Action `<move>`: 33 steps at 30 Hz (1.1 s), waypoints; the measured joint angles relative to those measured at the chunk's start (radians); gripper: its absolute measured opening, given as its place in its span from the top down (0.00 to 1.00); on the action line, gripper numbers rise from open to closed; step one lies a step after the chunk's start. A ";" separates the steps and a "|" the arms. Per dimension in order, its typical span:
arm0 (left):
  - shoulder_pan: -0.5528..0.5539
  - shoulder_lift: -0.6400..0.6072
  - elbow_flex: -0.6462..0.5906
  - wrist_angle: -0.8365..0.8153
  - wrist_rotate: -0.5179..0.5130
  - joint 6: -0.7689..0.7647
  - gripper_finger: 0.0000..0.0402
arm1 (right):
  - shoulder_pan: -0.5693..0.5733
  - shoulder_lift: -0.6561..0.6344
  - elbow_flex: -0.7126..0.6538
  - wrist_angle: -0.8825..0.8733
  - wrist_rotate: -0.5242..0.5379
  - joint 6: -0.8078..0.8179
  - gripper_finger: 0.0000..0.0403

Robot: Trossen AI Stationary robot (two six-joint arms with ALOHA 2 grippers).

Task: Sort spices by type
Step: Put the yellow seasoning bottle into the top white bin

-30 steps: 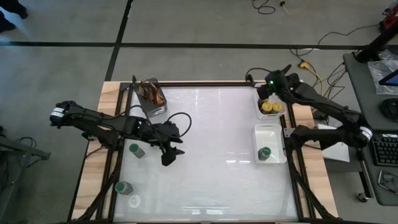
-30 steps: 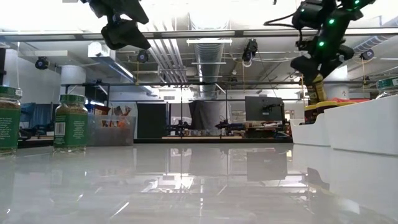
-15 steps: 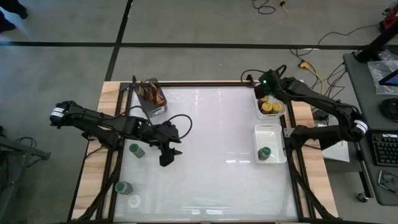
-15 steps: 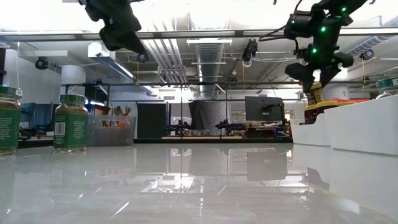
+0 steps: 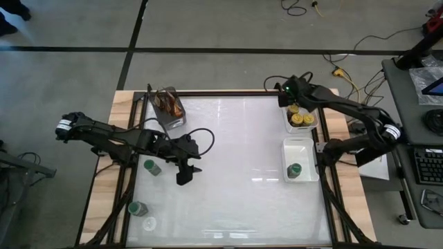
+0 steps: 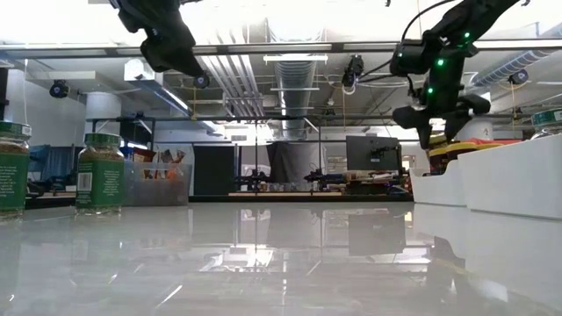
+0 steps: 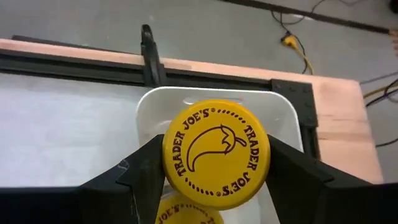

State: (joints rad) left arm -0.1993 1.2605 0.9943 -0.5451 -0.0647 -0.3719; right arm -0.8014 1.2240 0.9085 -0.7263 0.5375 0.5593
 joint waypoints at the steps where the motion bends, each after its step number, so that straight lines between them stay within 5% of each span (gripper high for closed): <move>1: 0.000 0.000 0.000 -0.003 0.003 0.000 0.40 | -0.004 0.007 0.000 0.002 -0.002 0.009 0.44; 23: 0.000 0.000 0.000 -0.004 0.006 -0.003 0.40 | -0.047 0.064 -0.001 0.071 -0.068 0.077 0.40; 33: -0.006 0.000 0.000 -0.003 0.086 -0.003 0.40 | -0.053 0.130 0.001 0.082 -0.092 0.098 0.41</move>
State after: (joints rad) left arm -0.2051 1.2606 0.9943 -0.5482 0.0214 -0.3752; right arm -0.8547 1.3537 0.9092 -0.6439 0.4458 0.6576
